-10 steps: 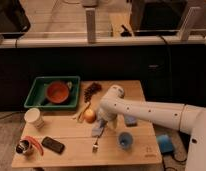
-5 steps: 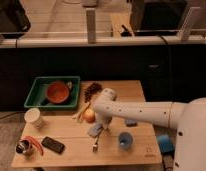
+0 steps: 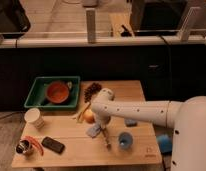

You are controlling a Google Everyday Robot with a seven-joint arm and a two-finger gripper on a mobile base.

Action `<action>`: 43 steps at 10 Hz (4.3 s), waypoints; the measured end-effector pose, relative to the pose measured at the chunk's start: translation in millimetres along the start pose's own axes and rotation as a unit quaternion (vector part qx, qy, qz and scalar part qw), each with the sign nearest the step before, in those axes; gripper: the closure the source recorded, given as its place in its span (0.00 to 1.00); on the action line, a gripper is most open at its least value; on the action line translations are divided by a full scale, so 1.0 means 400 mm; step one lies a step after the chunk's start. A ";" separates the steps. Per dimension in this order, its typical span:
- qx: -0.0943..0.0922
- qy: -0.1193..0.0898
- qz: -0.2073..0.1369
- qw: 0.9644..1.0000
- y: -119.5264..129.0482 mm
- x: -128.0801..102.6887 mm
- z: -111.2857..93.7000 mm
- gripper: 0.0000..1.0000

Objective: Place towel in table surface

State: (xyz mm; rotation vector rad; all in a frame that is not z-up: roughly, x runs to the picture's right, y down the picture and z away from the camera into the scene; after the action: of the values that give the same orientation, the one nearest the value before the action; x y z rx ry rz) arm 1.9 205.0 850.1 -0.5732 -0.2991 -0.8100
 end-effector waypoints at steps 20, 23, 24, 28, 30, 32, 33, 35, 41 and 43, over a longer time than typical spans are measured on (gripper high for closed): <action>0.107 0.127 -0.039 0.985 -0.138 -0.057 -0.530 1.00; 0.105 0.162 -0.053 0.980 -0.174 -0.086 -0.602 1.00; 0.102 0.168 -0.052 0.979 -0.174 -0.084 -0.602 1.00; 0.081 0.172 -0.031 0.981 -0.134 -0.030 -0.533 1.00; 0.073 0.162 -0.009 0.984 -0.086 0.022 -0.485 1.00; 0.074 0.135 0.013 0.988 -0.037 0.064 -0.410 1.00; 0.074 0.121 0.023 0.990 -0.016 0.079 -0.364 1.00; 0.076 0.087 0.044 0.992 0.022 0.104 -0.250 1.00; 0.059 0.001 0.079 0.995 0.095 0.159 -0.041 0.69; 0.063 -0.018 0.065 0.996 0.090 0.159 -0.025 0.51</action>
State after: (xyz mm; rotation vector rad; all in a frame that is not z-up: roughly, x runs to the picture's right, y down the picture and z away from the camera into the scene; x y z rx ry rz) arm 71.2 181.4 858.2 -0.4833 -0.3406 -0.6507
